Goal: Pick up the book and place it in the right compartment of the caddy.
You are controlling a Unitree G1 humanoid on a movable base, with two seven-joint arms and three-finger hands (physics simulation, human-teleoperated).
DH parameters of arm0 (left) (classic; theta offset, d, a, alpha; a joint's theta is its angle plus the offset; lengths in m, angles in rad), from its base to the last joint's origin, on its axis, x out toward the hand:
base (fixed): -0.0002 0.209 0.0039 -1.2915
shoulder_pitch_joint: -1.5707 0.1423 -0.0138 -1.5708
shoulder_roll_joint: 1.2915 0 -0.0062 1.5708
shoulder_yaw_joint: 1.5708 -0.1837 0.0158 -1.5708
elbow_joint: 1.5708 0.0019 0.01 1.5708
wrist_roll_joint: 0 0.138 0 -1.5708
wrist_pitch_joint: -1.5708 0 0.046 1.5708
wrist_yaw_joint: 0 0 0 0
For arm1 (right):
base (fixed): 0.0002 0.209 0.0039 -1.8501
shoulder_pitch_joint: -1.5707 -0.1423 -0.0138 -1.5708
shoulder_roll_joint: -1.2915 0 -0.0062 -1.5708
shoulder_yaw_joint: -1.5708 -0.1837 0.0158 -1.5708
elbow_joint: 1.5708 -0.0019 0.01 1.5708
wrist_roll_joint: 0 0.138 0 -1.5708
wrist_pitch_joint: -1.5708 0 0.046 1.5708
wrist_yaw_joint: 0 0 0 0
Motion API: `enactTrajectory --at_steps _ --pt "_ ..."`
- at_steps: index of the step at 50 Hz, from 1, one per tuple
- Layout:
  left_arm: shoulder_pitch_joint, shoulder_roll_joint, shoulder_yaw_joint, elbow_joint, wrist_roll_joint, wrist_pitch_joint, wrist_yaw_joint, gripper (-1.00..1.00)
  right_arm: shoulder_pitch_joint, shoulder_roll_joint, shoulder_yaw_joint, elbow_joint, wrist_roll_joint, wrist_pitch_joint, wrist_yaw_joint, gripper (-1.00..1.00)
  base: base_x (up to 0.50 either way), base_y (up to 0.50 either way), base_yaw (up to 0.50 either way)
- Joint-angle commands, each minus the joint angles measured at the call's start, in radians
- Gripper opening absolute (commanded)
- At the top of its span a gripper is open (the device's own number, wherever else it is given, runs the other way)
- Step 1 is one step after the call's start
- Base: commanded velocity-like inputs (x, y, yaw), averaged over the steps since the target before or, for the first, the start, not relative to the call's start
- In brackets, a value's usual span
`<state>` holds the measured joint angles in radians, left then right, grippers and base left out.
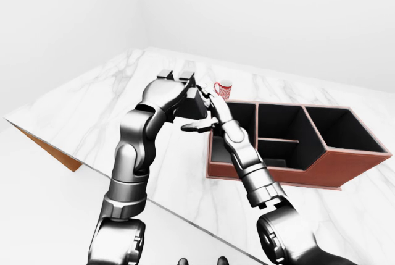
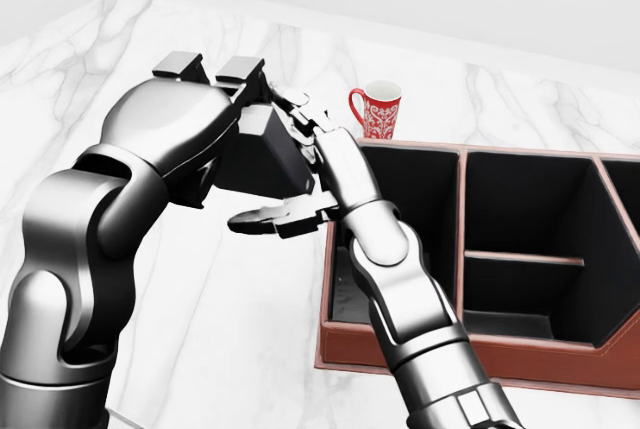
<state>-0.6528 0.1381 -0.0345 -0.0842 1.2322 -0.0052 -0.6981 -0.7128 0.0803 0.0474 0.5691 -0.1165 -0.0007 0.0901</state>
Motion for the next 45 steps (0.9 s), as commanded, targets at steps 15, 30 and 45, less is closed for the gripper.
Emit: enactTrajectory --at_steps 15,30,45 --pt "0.023 -0.028 0.000 -0.125 0.016 -0.007 0.000 -1.00 0.022 0.009 0.011 -0.061 -0.005 0.026 0.015 -1.00 0.00 0.00 0.00" --pt "0.011 -0.037 -0.001 -0.147 0.018 0.015 0.000 1.00 0.025 0.013 0.012 -0.073 -0.009 0.033 0.015 -1.00 0.00 0.00 0.00" --pt "0.011 -0.041 -0.002 -0.145 0.017 0.033 0.000 1.00 0.024 0.012 0.012 -0.068 -0.008 0.027 0.019 -1.00 0.00 0.00 0.00"
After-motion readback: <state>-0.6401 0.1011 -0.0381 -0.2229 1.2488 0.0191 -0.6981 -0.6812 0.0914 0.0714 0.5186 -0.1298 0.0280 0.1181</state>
